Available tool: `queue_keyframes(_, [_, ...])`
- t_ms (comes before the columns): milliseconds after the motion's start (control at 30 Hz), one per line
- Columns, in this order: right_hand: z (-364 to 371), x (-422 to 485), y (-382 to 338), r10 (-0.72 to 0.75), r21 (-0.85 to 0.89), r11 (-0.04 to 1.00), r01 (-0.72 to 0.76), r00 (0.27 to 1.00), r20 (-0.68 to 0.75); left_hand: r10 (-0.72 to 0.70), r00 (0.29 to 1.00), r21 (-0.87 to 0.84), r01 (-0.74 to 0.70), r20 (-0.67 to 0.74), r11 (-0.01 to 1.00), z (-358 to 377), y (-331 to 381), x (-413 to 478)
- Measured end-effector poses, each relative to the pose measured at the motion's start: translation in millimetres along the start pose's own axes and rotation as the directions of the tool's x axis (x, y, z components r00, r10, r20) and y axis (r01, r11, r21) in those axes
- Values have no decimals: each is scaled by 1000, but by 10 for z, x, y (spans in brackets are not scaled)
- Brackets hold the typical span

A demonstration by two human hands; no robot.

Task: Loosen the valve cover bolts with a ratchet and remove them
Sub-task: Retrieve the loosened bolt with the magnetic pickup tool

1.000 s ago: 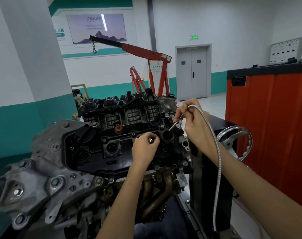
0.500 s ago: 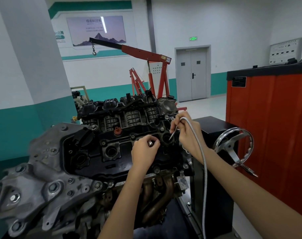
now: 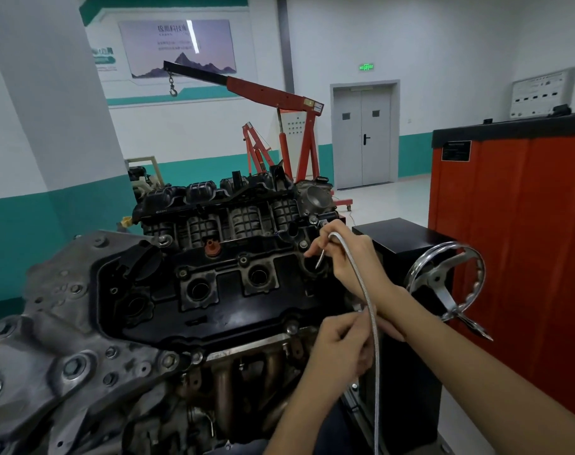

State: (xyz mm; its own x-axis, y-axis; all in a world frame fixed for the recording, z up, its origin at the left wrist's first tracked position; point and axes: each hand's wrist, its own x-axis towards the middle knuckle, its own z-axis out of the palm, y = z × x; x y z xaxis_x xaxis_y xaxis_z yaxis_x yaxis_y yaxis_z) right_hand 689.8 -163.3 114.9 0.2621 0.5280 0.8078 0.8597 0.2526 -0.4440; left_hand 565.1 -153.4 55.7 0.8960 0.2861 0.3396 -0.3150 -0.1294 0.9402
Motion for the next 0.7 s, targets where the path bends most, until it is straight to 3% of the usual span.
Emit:
queue_keyframes(167, [-78, -26, -34, 13, -13, 1000, -13, 999, -38, 38, 997, -15, -39, -71, 999, 6, -33, 14])
queue_keyframes(500, [-213, 84, -228, 40, 188, 982, -4, 981, -190, 39, 953, 68, -19, -302, 998, -332, -100, -22])
queue_keyframes(700, [-280, 93, -280, -13, 121, 992, 39, 977, -212, 11, 937, 64, 12, -348, 998, -435, -137, -39])
